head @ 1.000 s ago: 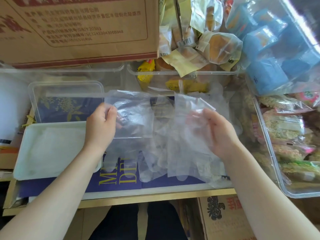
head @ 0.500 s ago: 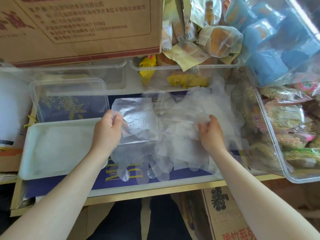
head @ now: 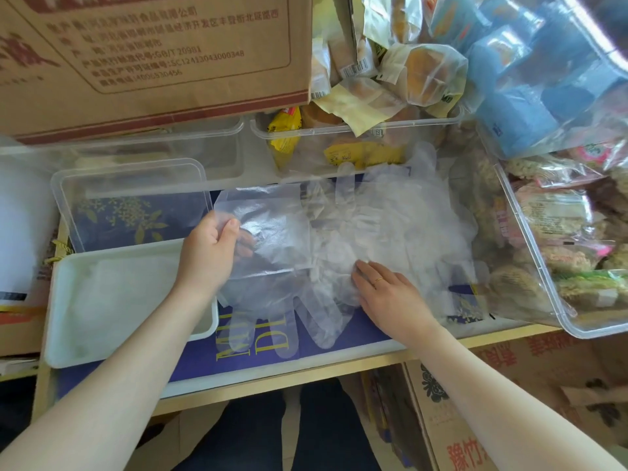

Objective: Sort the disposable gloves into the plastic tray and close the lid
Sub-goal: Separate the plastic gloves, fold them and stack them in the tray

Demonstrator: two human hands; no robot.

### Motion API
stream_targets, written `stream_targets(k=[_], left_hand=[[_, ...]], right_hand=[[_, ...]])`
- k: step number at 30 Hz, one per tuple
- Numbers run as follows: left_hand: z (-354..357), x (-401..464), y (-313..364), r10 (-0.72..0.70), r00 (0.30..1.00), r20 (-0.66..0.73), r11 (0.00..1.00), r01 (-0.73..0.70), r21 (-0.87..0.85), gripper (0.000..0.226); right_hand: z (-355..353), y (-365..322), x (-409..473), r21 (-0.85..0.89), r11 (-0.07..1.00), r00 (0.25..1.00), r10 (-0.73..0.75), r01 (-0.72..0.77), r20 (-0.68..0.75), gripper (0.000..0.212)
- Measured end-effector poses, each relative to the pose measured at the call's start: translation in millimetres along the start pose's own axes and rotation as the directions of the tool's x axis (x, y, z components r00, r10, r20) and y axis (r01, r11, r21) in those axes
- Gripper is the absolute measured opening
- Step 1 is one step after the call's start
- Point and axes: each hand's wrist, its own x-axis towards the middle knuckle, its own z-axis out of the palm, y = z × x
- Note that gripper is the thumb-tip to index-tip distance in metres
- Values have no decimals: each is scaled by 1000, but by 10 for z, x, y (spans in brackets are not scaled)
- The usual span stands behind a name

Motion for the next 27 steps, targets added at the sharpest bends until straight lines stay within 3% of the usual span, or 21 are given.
stream_targets(k=[3, 6, 8, 10, 13, 15, 19, 25, 27], left_hand=[[-20, -1, 31, 2, 1000, 0, 1000, -2, -18, 21], [-39, 6, 58, 3, 1000, 2, 997, -3, -71, 22], [-51, 11, 107, 13, 1000, 2, 995, -13, -100, 24], [-79, 18, 201, 44, 999, 5, 993, -43, -110, 26], [-161, 30, 379, 99, 995, 2, 988, -98, -120, 28], [-229, 37, 479, 142, 990, 1, 984, -141, -110, 28], [-313, -14, 638, 283, 959, 27, 951, -277, -134, 25], [-306, -279, 801, 419, 872, 252, 902, -369, -224, 23], [-328, -339, 825, 392, 862, 323, 906, -301, -296, 26]], right_hand=[[16, 62, -21, 140, 990, 999, 30, -35, 39, 42], [-171, 59, 45, 386, 872, 954, 277, -300, 115, 15], [-418, 0, 103, 595, 621, 823, 554, -511, 128, 22], [-734, -80, 177, 793, 293, 658, 732, -534, 173, 24], [-1209, -132, 288, 901, -257, 512, 753, -350, 414, 17], [-1468, -175, 345, 841, -492, 503, 680, -225, 533, 10], [-1881, -395, 445, 791, -576, 627, 542, -207, 559, 12], [-2094, -1035, 724, 888, -397, 769, 485, -231, 417, 16], [-2063, -1179, 825, 903, -375, 782, 489, -212, 387, 15]])
